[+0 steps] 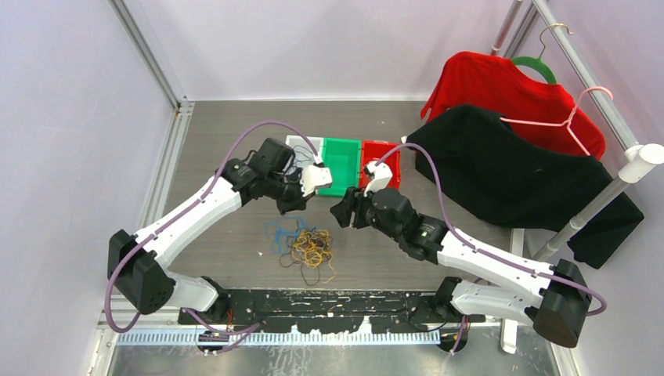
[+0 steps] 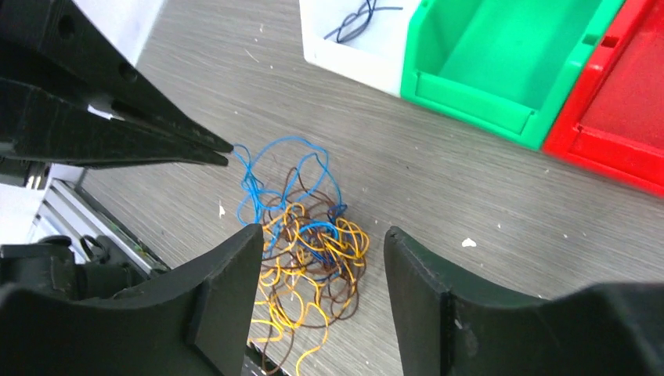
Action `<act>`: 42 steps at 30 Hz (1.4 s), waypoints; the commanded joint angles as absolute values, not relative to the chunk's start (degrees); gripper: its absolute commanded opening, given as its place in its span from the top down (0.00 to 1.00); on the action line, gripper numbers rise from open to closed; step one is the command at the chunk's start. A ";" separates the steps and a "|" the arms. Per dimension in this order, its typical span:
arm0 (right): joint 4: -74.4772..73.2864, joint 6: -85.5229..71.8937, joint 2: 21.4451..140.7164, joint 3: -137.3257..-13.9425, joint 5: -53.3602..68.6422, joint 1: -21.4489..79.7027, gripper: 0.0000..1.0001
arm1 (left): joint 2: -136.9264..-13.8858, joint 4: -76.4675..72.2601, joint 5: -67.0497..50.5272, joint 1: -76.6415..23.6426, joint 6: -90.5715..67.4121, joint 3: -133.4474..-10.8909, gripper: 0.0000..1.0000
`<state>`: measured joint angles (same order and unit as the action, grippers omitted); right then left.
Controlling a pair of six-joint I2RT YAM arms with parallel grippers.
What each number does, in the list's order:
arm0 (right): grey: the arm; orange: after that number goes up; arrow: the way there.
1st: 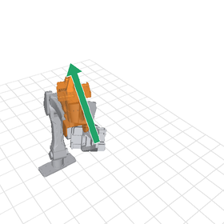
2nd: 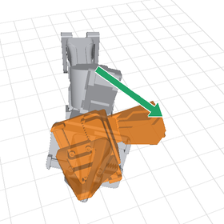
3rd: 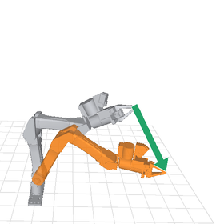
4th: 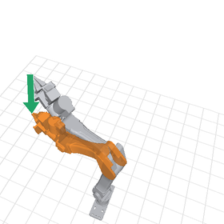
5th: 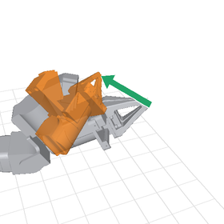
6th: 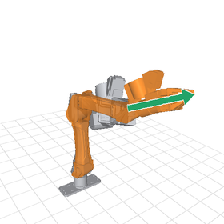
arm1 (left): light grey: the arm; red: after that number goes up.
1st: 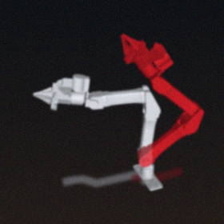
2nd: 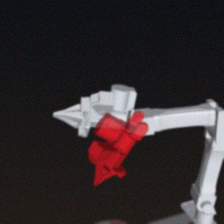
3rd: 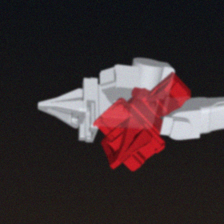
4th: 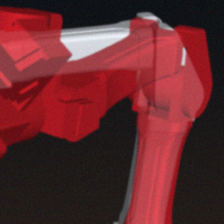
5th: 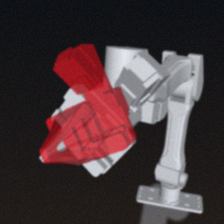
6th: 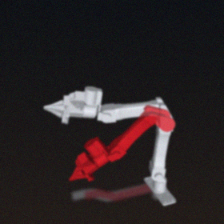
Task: Untangle the cables
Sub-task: Untie the cable.
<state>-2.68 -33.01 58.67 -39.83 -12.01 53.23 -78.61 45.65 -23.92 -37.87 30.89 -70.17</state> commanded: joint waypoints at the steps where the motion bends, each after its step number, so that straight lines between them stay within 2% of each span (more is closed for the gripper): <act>1: -3.70 -30.68 56.26 -40.20 -8.30 55.11 0.36 | -77.64 46.81 -20.48 -35.65 30.72 -69.36 0.89; 3: -3.42 -29.07 55.85 -39.17 -4.64 57.71 0.35 | -77.79 50.84 -23.55 -32.54 32.47 -69.13 0.80; 5: -3.15 -27.47 56.17 -38.48 -1.78 60.14 0.35 | -77.66 54.28 -25.78 -29.92 34.96 -68.16 0.65; 8: -1.52 -26.24 58.82 -38.01 0.40 62.88 0.35 | -76.51 55.62 -26.59 -28.05 38.37 -64.44 0.54; 13: 0.80 -25.52 68.28 -41.44 1.30 67.36 0.36 | -75.25 53.15 -25.98 -27.95 37.76 -59.00 0.47; 18: 1.47 -20.38 75.13 -44.75 -3.99 73.72 0.35 | -77.82 52.68 -24.12 -27.95 36.47 -59.03 0.47; 24: 3.21 -16.12 79.64 -47.16 -9.66 75.92 0.35 | -79.30 48.58 -19.74 -27.99 37.13 -55.89 0.47; 31: -0.88 -14.37 87.57 -52.83 -16.48 75.94 0.44 | -81.72 42.49 -14.26 -27.12 36.99 -52.31 0.57; 33: -1.14 -14.41 88.22 -53.16 -16.43 75.88 0.54 | -81.88 41.52 -14.64 -26.57 36.83 -51.73 0.62; 38: -1.85 -14.61 86.82 -52.92 -17.22 75.91 0.92 | -82.35 38.54 -14.15 -24.95 38.39 -49.27 0.86; 39: -2.38 -14.75 86.43 -52.88 -17.56 75.93 0.97 | -82.50 38.05 -14.15 -24.43 39.05 -48.84 0.90; 42: -5.14 -15.70 85.06 -53.23 -20.39 75.89 0.99 | -82.79 37.01 -13.10 -22.96 41.54 -47.57 0.98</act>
